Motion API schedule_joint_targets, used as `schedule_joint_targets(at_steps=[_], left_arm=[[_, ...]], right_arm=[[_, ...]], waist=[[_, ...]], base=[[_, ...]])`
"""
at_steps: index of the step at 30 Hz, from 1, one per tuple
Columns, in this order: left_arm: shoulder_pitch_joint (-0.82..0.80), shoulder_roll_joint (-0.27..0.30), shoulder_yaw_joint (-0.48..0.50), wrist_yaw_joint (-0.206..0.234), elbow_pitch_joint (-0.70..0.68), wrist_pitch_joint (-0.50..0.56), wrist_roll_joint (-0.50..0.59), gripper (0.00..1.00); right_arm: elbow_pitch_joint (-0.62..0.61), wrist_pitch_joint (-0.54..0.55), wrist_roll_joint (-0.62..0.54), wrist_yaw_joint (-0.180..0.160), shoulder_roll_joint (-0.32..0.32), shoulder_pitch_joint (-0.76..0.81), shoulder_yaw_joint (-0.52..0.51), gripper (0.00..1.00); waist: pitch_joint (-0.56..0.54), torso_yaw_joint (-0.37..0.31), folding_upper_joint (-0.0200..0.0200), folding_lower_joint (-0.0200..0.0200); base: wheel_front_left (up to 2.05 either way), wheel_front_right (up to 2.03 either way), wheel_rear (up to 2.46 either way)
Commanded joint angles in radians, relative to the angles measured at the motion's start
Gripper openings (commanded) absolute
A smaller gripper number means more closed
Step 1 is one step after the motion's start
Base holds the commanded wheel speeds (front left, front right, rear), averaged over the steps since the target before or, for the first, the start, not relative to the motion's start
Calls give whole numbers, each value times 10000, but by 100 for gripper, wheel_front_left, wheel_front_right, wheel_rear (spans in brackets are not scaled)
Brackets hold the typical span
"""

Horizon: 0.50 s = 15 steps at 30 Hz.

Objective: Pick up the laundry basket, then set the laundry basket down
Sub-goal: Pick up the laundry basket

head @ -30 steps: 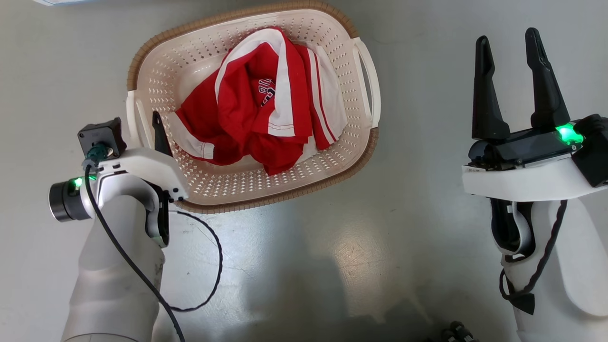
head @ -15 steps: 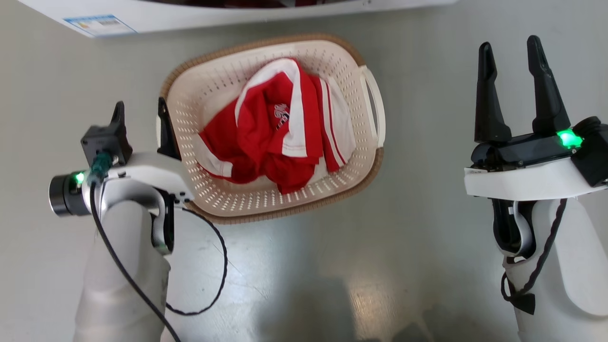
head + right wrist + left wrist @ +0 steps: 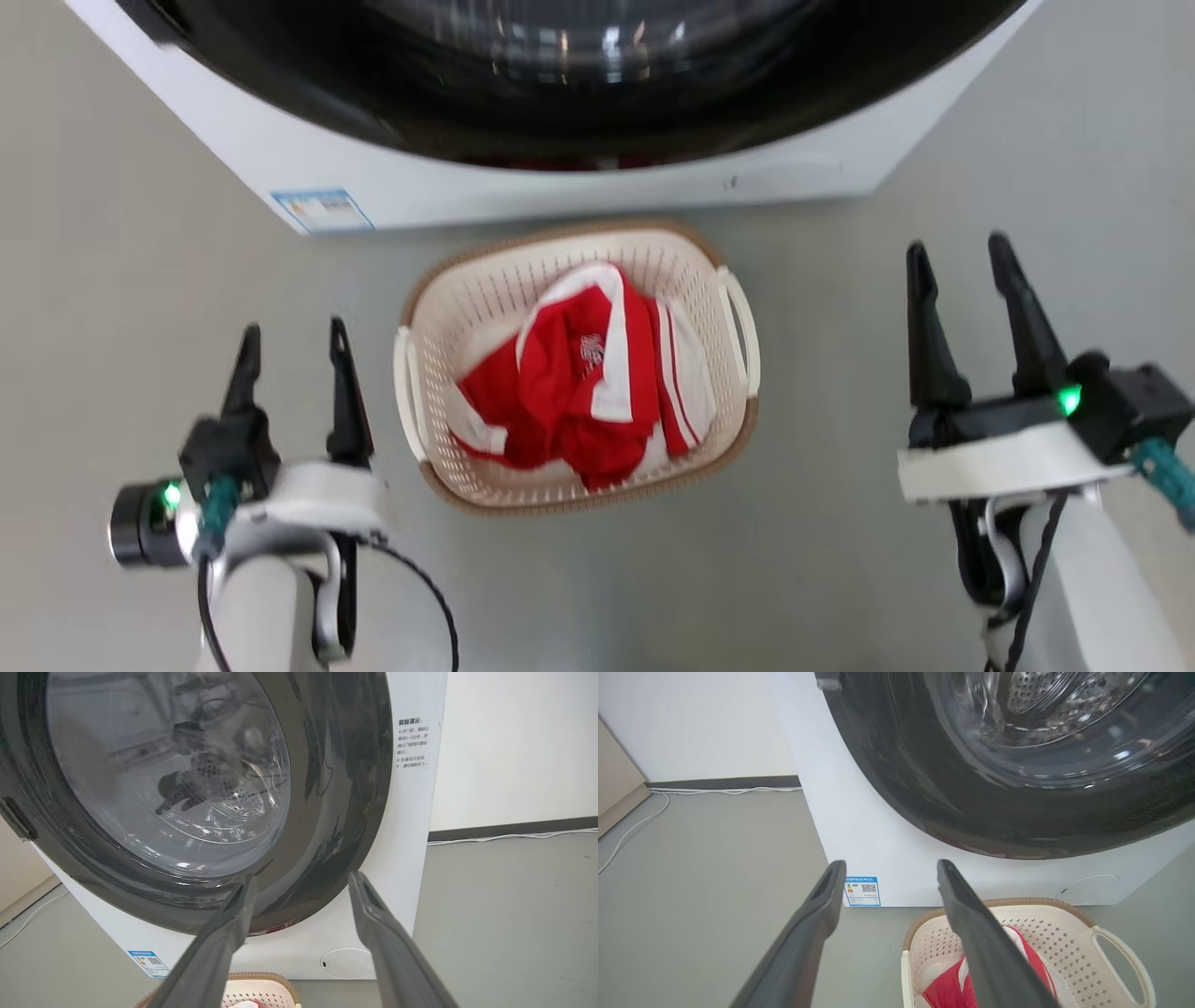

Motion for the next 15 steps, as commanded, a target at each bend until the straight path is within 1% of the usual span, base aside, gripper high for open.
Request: schedule_joint_targets(at_steps=[1,7,15], left_arm=[[427,144,156,146,-521,-51,-74,100],[1860,141,-246,469,-1670,-51,-201,100],[3283,140,-545,666,-2183,-51,-239,100]], right_arm=[[-140,-65,-17,67,30,319,209,100],[20,-65,40,67,30,1282,273,100],[132,-65,127,67,30,2353,477,100]], waist=[[-961,155,0,0],[-2186,161,0,0],[-3500,109,0,0]], base=[[0,0,0],[0,0,0],[0,0,0]])
